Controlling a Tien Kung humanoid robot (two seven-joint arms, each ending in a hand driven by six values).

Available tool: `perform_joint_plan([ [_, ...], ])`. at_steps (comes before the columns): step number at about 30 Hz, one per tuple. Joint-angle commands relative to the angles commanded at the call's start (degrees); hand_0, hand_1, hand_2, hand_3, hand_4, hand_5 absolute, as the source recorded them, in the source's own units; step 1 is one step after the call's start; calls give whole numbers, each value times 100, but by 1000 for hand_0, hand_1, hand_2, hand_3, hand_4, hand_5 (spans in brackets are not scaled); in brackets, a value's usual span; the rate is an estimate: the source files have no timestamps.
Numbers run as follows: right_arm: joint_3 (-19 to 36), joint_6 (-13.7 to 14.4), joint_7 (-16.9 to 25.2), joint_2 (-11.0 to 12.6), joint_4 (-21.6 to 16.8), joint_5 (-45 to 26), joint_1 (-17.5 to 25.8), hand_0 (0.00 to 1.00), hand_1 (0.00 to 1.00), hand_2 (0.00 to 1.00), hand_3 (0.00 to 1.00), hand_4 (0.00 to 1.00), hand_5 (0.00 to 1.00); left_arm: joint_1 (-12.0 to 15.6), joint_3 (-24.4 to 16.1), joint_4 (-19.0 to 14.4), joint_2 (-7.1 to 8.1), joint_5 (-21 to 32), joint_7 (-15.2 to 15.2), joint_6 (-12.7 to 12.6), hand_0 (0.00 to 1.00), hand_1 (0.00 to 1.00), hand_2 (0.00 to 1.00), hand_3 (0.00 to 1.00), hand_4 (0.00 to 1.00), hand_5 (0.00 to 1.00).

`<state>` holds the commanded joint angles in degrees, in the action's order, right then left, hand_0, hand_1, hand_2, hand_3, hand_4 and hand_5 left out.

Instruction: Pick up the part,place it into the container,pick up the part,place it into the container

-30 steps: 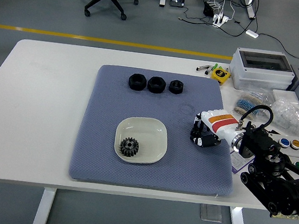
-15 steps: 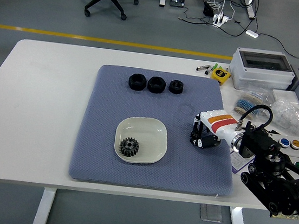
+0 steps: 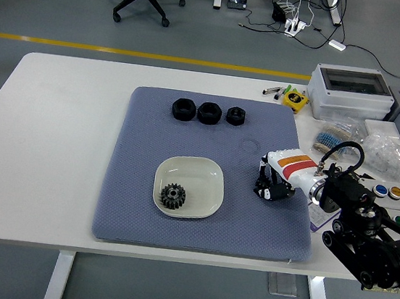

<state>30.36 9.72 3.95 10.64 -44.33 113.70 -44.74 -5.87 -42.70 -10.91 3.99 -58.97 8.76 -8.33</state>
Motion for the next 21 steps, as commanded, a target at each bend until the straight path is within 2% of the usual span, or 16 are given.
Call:
perform_joint_plan([
  [12, 190, 78, -14, 58, -394, 96, 28, 2, 160, 269, 322, 763, 325, 22, -24, -4, 11, -53, 11, 14, 743, 696, 651, 581, 640, 615],
  [21, 289, 120, -80, 91, -1249, 344, -31, 2, 159, 270, 322, 777, 331, 10, -11, -4, 23, -55, 6, 19, 742, 694, 651, 581, 641, 615],
])
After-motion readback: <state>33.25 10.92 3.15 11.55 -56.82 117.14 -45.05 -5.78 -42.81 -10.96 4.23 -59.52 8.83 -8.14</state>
